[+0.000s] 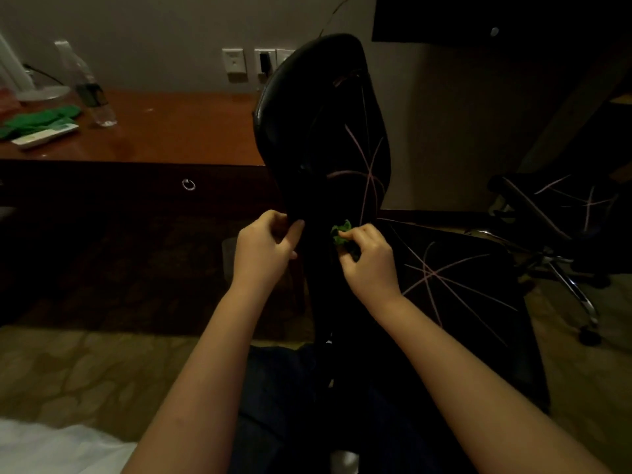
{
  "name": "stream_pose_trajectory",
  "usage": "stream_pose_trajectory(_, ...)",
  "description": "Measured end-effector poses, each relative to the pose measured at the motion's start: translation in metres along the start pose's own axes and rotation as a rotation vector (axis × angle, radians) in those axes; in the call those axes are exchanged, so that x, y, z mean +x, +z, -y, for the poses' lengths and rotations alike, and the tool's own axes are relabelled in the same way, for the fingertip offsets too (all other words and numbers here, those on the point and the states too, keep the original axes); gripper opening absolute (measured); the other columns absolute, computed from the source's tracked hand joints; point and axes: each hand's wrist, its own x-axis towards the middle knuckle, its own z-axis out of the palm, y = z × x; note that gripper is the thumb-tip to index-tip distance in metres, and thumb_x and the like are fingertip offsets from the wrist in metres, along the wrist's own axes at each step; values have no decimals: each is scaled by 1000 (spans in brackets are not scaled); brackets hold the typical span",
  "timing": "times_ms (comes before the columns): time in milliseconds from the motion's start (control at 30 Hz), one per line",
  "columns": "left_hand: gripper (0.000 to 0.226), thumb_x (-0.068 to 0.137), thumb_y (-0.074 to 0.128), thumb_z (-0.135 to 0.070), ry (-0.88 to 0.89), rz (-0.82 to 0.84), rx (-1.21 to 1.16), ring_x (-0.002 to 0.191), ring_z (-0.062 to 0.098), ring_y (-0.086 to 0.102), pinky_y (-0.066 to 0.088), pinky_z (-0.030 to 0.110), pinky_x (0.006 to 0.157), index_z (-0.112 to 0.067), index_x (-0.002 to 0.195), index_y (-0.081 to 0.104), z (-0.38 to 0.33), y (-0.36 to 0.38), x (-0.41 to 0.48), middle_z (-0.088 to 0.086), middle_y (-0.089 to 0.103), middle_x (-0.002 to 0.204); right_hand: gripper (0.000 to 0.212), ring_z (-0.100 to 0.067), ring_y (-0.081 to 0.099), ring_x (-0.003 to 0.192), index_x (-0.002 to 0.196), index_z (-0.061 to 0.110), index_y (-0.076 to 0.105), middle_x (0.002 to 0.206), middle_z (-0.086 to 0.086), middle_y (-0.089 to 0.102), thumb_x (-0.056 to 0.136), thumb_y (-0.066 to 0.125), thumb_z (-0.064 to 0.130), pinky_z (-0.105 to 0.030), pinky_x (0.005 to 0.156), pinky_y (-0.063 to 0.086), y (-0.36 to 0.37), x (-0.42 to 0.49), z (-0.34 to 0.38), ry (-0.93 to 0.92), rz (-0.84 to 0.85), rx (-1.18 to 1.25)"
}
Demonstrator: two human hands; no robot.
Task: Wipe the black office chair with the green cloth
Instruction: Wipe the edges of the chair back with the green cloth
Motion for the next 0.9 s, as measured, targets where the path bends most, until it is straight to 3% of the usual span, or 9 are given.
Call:
stream_pose_trajectory(133, 18, 93, 62, -40, -16, 2, -15, 60, -4, 65, 44, 7, 53, -24, 100, 61, 0, 1, 1, -13, 64, 84, 20, -19, 57, 96, 101, 7, 68, 97, -2, 57, 82, 68, 2, -24, 85, 47, -1, -8, -12, 54, 60, -38)
stream_pose_trajectory(233, 16, 91, 63, -42, -34, 32, -92, 62, 4, 69, 49, 13, 54, -29, 100, 60, 1, 1, -3, -12, 66, 90, 20, -15, 58, 94, 104, 8, 69, 98, 1, 58, 84, 70, 8, -6, 78, 40, -10, -4, -11, 74, 110, -4)
stream_pose_trajectory(367, 17, 90, 63, -44, -87, 126, -117, 73, 12, 70, 55, 28, 64, -34, 103, 58, 8, 2, -14, -12, 64, 101, 34, -9, 55, 104, 121, 12, 66, 114, 0, 61, 87, 69, 11, -7, 84, 38, -30, -5, -10, 110, 195, 70)
stream_pose_trajectory(500, 24, 92, 64, -37, -98, 130, -44, 86, 18, 67, 57, 41, 75, -23, 111, 60, 26, 21, -40, -7, 65, 100, 38, -6, 53, 107, 123, 16, 64, 120, 1, 59, 87, 62, 3, 4, 81, 35, -36, -29, -28, 171, 179, 143)
stream_pose_trajectory(633, 21, 92, 65, -28, -79, 76, -47, 85, 9, 62, 54, 35, 74, -21, 111, 58, 49, 50, -68, -10, 62, 95, 42, 5, 61, 73, 110, 41, 57, 106, 7, 64, 90, 58, 4, -4, 58, 43, -35, -55, -58, 313, 182, 228)
stream_pose_trajectory(733, 34, 90, 66, -34, -109, 102, -6, 94, 9, 60, 52, 26, 75, -22, 120, 53, 70, 70, -79, -7, 61, 106, 44, 2, 61, 67, 104, 50, 53, 98, 14, 64, 92, 56, 8, -8, 52, 43, -30, -60, -67, 283, 158, 246)
stream_pose_trajectory(833, 54, 88, 66, -42, -125, 78, 23, 108, 5, 52, 40, 6, 75, -22, 132, 44, 88, 85, -81, -7, 54, 124, 34, 3, 61, 77, 112, 35, 60, 96, 18, 64, 91, 56, 9, -4, 64, 41, -27, -48, -58, 121, 24, 230)
stream_pose_trajectory(900, 63, 86, 65, -46, -134, 43, 53, 113, -1, 45, 35, -3, 76, -20, 139, 41, 96, 92, -78, -8, 50, 131, 26, 3, 60, 89, 114, 21, 63, 101, 9, 66, 91, 56, 9, -4, 75, 40, -28, -34, -47, 13, -69, 218)
